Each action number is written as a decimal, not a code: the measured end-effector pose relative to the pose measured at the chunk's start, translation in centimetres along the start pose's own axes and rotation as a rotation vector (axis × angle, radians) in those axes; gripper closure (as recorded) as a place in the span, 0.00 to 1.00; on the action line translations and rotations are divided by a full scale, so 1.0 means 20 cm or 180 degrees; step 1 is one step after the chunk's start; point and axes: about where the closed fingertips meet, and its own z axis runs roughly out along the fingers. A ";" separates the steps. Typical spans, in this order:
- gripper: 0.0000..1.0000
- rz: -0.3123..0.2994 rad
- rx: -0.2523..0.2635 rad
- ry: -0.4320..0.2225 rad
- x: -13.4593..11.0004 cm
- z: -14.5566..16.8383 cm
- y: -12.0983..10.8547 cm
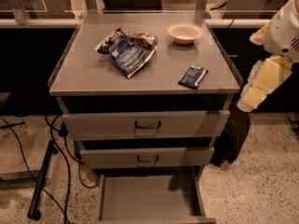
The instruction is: Place rxbar blueberry into bottom drawer
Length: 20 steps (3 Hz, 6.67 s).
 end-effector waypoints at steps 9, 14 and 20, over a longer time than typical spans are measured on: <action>0.00 0.0602 0.0185 -0.0818 -0.23 0.60 -0.44; 0.10 0.0699 0.0038 -0.0996 -0.28 0.83 -0.55; 0.21 0.0723 -0.0074 -0.0927 -0.31 1.07 -0.61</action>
Offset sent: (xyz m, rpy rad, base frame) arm 0.0644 0.0178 -0.0244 0.1396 -0.0805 -0.0871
